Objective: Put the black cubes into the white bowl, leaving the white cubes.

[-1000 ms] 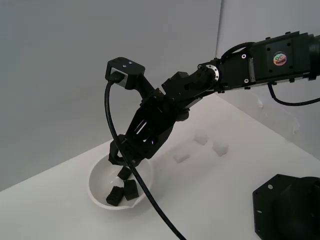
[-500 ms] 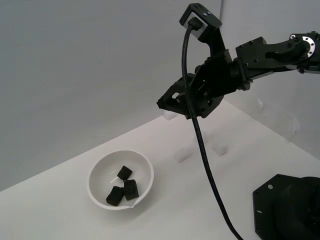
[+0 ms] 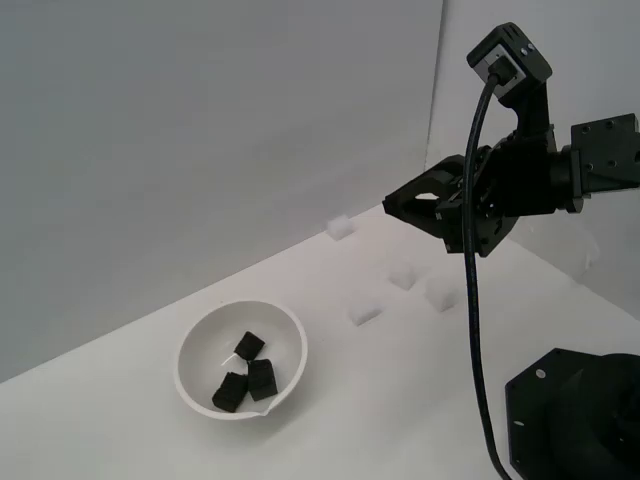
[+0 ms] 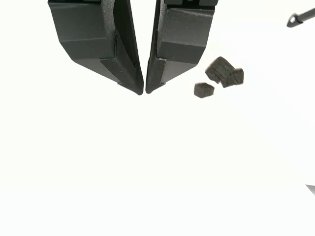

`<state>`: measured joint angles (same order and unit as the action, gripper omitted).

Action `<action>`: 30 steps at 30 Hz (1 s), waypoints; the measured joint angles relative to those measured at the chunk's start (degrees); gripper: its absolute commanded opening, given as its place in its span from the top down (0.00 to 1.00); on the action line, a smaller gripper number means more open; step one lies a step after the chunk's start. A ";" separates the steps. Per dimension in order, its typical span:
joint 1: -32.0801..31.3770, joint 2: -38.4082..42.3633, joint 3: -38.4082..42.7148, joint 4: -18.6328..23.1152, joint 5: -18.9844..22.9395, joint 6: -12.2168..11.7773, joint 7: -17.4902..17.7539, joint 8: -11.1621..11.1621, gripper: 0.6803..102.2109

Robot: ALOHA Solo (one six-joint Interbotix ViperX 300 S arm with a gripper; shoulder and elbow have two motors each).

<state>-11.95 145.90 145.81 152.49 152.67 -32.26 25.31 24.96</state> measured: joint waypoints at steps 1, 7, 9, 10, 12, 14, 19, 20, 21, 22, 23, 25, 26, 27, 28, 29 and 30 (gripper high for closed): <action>0.09 0.44 0.26 0.35 0.09 0.44 0.26 0.00 0.98; 3.08 1.85 1.85 1.23 0.97 3.87 2.64 0.09 0.98; 4.31 3.25 3.08 1.23 1.05 4.92 2.81 0.09 0.98; 5.01 3.78 3.78 1.49 1.32 5.27 2.81 0.09 0.98; 5.89 5.19 5.19 2.46 2.37 6.15 3.60 0.09 0.98; 5.98 6.94 7.03 3.08 3.08 6.33 3.87 0.09 0.98; 6.77 12.22 12.22 4.92 4.75 6.33 3.87 0.09 0.98; 6.94 13.18 13.10 5.45 5.36 6.33 3.87 0.09 0.98; 7.12 14.24 14.06 5.89 5.71 6.33 3.87 0.09 0.98; 7.12 15.21 15.12 5.98 5.98 6.33 3.87 -0.44 0.98; 7.03 16.26 16.17 6.06 5.98 6.33 3.87 -0.79 0.98; 7.21 18.37 18.19 6.77 6.59 6.33 3.87 -0.18 0.98; 7.38 19.25 19.16 7.03 6.94 6.33 3.87 -0.44 0.98; 7.91 20.30 20.21 7.12 7.03 6.33 3.87 -0.35 0.98; 8.44 21.27 21.27 7.21 7.12 6.33 4.31 -0.53 0.98; 8.88 22.24 22.24 7.21 7.03 6.59 4.66 -0.79 0.98; 9.14 23.20 23.29 7.21 7.03 7.03 4.75 -0.53 0.98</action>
<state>-2.81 169.10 169.10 159.70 159.70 -25.22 30.06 24.43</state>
